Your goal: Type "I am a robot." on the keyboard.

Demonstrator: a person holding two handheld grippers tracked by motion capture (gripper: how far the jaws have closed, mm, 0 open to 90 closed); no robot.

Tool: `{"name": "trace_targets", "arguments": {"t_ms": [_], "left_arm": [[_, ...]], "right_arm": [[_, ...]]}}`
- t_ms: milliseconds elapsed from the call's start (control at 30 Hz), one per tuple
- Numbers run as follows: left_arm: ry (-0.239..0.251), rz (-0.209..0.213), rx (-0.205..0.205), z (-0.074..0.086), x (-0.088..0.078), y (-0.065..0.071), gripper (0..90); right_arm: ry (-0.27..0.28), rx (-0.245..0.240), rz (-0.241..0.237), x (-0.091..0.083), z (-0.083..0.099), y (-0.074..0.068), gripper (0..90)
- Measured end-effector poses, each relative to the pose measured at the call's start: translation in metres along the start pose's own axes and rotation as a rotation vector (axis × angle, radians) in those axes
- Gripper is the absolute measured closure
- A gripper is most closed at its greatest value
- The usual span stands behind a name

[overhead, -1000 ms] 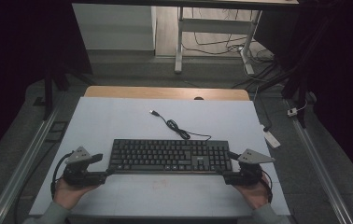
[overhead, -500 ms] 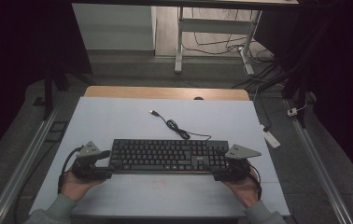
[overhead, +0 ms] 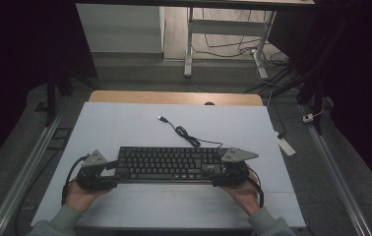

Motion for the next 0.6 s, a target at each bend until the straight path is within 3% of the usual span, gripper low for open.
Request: {"name": "trace_targets", "arguments": {"t_ms": [367,600], "left_arm": [[-0.016,0.017,0.011,0.003,0.004,0.001,61.6],[-0.021,0.01,0.007,0.004,0.006,-0.002,71.4]], "right_arm": [[-0.011,0.002,-0.042,0.019,-0.009,-0.009,34.7],[-0.024,-0.013,-0.065,0.028,-0.012,-0.014,51.2]]}}
Point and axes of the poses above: each handheld gripper's, and its own axes: x roughly forward along the jaws, z roughly out of its underside, y roughly to its right, the point moved 6 cm from there along x, roughly forward along the jaws, and after that the axes turned 6 degrees about x, right-handed, at the moved point
